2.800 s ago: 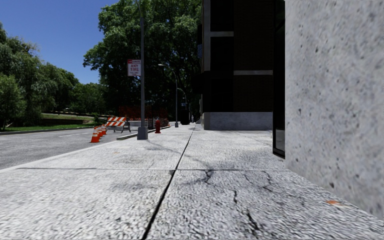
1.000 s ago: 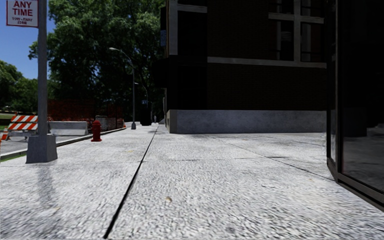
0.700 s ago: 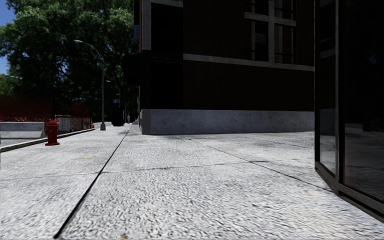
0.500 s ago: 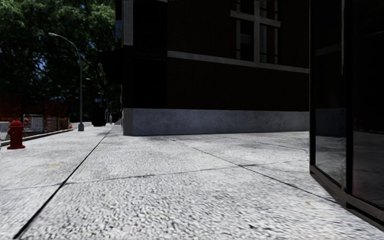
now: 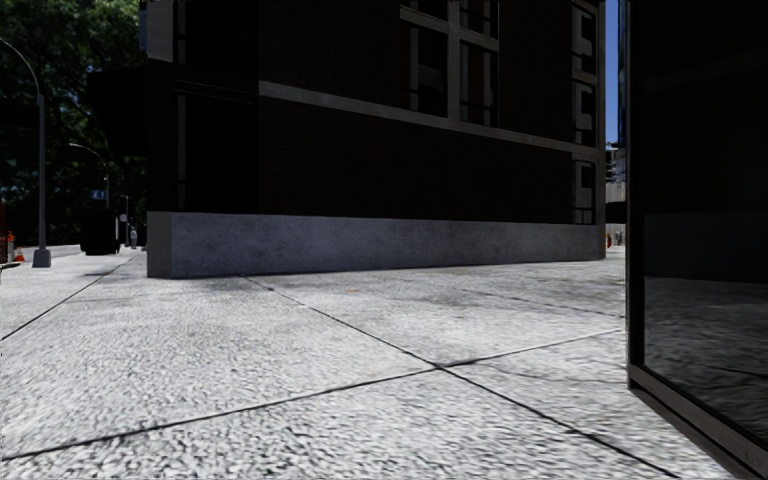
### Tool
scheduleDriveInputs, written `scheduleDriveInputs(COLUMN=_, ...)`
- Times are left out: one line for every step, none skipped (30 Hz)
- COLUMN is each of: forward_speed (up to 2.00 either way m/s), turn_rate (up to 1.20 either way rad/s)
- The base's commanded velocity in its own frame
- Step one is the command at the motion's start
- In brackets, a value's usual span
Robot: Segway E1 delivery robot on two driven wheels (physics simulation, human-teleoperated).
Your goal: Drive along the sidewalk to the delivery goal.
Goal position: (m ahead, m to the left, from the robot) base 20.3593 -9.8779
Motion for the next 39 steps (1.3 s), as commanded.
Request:
scheduleDriveInputs(forward_speed=2.0, turn_rate=-0.44)
scheduleDriveInputs(forward_speed=2.0, turn_rate=-0.44)
scheduleDriveInputs(forward_speed=2.0, turn_rate=-0.44)
scheduleDriveInputs(forward_speed=2.0, turn_rate=-0.44)
scheduleDriveInputs(forward_speed=2.0, turn_rate=-0.44)
scheduleDriveInputs(forward_speed=2.0, turn_rate=-0.44)
scheduleDriveInputs(forward_speed=2.0, turn_rate=-0.44)
scheduleDriveInputs(forward_speed=2.0, turn_rate=-0.44)
scheduleDriveInputs(forward_speed=2.0, turn_rate=-0.44)
scheduleDriveInputs(forward_speed=2.0, turn_rate=-0.44)
scheduleDriveInputs(forward_speed=2.0, turn_rate=-0.44)
scheduleDriveInputs(forward_speed=2.0, turn_rate=-0.44)
scheduleDriveInputs(forward_speed=2.0, turn_rate=-0.44)
scheduleDriveInputs(forward_speed=2.0, turn_rate=-0.44)
scheduleDriveInputs(forward_speed=2.0, turn_rate=-0.44)
scheduleDriveInputs(forward_speed=2.0, turn_rate=-0.44)
scheduleDriveInputs(forward_speed=2.0, turn_rate=-0.44)
scheduleDriveInputs(forward_speed=2.0, turn_rate=-0.44)
scheduleDriveInputs(forward_speed=2.0, turn_rate=-0.44)
scheduleDriveInputs(forward_speed=2.0, turn_rate=-0.44)
scheduleDriveInputs(forward_speed=2.0, turn_rate=-0.44)
scheduleDriveInputs(forward_speed=2.0, turn_rate=-0.44)
scheduleDriveInputs(forward_speed=2.0, turn_rate=-0.44)
scheduleDriveInputs(forward_speed=2.0, turn_rate=-0.44)
scheduleDriveInputs(forward_speed=2.0, turn_rate=-0.44)
scheduleDriveInputs(forward_speed=2.0, turn_rate=-0.44)
scheduleDriveInputs(forward_speed=2.0, turn_rate=-0.44)
scheduleDriveInputs(forward_speed=2.0, turn_rate=-0.44)
scheduleDriveInputs(forward_speed=2.0, turn_rate=-0.44)
scheduleDriveInputs(forward_speed=2.0, turn_rate=-0.44)
scheduleDriveInputs(forward_speed=2.0, turn_rate=-0.44)
scheduleDriveInputs(forward_speed=2.0, turn_rate=-0.44)
scheduleDriveInputs(forward_speed=2.0, turn_rate=-0.44)
scheduleDriveInputs(forward_speed=2.0, turn_rate=-0.44)
scheduleDriveInputs(forward_speed=2.0, turn_rate=-0.44)
scheduleDriveInputs(forward_speed=2.0, turn_rate=-0.44)
scheduleDriveInputs(forward_speed=2.0, turn_rate=-0.44)
scheduleDriveInputs(forward_speed=2.0, turn_rate=-0.44)
scheduleDriveInputs(forward_speed=2.0, turn_rate=-0.44)
